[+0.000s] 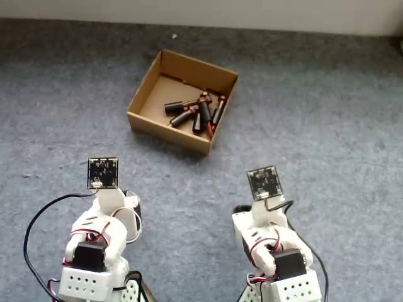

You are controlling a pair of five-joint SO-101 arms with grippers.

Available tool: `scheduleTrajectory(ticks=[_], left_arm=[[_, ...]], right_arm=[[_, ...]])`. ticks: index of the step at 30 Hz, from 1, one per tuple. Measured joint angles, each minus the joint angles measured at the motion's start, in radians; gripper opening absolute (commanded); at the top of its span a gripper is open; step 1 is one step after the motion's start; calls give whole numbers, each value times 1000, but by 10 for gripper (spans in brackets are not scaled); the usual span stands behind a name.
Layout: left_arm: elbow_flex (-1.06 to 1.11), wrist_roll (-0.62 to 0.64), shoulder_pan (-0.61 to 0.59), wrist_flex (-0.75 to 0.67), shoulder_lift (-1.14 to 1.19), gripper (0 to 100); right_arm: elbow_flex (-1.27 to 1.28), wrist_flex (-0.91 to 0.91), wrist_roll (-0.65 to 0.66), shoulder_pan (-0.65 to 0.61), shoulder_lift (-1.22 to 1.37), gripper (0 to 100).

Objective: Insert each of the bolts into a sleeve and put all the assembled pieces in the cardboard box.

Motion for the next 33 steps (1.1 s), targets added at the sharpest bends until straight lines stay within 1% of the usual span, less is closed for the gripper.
scheduleTrajectory(ticks=[6,14,33], left_arm=[[0,0,0,9,0,10],[0,0,0,193,0,9],[0,0,0,203,-2,9]], right_arm=[[0,52,0,0,0,5],[0,54,0,3,0,5],[0,54,0,3,0,5]])
